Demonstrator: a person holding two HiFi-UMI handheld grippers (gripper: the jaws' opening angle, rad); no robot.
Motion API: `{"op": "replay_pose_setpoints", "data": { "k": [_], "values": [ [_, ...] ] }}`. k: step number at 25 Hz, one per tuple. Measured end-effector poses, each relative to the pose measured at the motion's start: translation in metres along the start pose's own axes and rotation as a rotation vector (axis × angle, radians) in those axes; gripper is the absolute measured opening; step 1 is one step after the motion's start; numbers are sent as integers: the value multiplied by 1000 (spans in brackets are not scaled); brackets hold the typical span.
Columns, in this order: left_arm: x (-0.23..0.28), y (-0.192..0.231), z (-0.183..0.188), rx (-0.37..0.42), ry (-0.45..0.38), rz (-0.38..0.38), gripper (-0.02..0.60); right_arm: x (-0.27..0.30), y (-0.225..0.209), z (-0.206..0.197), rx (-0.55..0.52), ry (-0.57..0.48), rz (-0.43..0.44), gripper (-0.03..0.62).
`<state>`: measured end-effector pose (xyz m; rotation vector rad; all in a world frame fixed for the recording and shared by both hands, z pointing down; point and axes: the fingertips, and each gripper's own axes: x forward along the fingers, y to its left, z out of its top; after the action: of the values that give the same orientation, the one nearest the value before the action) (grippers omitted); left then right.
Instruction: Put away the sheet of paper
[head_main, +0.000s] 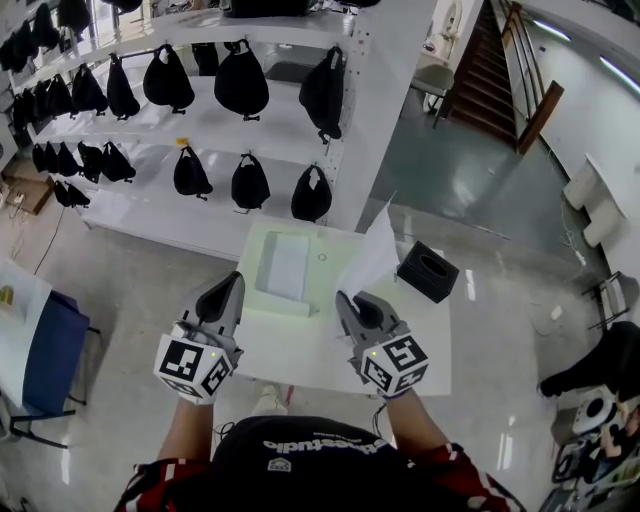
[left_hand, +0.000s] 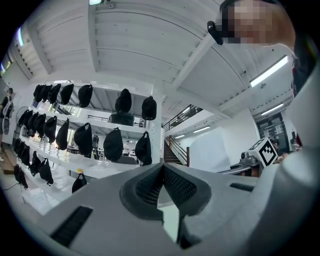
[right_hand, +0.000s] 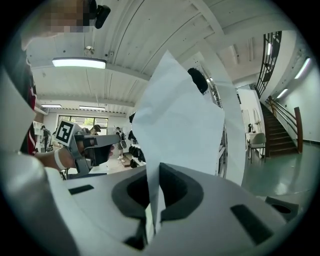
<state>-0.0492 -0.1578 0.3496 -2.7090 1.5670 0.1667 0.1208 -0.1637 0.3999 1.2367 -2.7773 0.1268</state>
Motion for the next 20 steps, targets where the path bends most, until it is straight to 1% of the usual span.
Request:
{"op": "replay_pose_setpoints", "data": {
  "k": [11,15,20],
  "values": [
    [18,37,-8,-20,14,-7,3,50,-11,-15,44,54,6,3],
    [26,50,-10,-16,10,-24,3,68,-15,-24,55,77,-2,3],
    [39,69,-15,-30,14,-41,3,94,-20,-31,74,96,-5,3]
  ]
}}
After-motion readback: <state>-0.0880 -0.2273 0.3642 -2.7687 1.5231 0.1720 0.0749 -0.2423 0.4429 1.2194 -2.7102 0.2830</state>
